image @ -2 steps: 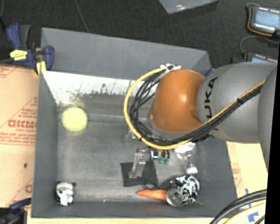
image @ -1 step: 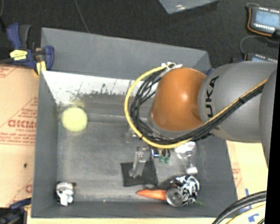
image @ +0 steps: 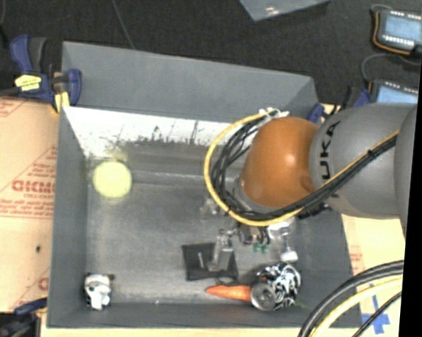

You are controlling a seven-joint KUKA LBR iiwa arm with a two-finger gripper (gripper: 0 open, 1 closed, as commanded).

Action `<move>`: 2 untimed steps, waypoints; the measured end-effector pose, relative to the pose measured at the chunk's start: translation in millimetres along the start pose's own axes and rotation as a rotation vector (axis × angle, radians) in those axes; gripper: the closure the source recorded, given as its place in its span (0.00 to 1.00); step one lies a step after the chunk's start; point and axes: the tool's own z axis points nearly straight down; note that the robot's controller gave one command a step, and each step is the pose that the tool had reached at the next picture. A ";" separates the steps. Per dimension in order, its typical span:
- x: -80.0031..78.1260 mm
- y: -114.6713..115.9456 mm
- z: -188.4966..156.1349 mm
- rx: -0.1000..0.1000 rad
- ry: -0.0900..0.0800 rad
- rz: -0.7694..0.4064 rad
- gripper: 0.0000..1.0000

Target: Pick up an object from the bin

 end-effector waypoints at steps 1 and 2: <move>-0.8 -23.7 43.2 0.007 0.006 0.088 0.00; 23.2 -11.5 60.4 0.000 -0.003 0.064 1.00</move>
Offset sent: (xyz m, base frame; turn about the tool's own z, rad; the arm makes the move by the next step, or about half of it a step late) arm -0.0232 -0.0112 -0.0612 0.0614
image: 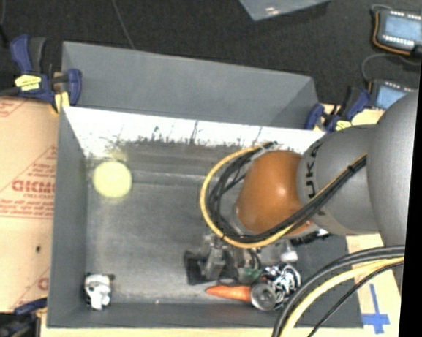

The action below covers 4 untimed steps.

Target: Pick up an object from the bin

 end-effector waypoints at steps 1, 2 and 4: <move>0.0 0.0 0.0 0.000 0.000 0.001 1.00; 8.2 -1.4 -128.8 0.000 -0.003 -0.015 1.00; 16.5 -6.7 -231.8 0.001 -0.007 -0.055 1.00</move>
Offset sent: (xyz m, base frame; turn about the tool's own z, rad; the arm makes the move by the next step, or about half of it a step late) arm -0.0109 -0.0007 0.1282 -0.0193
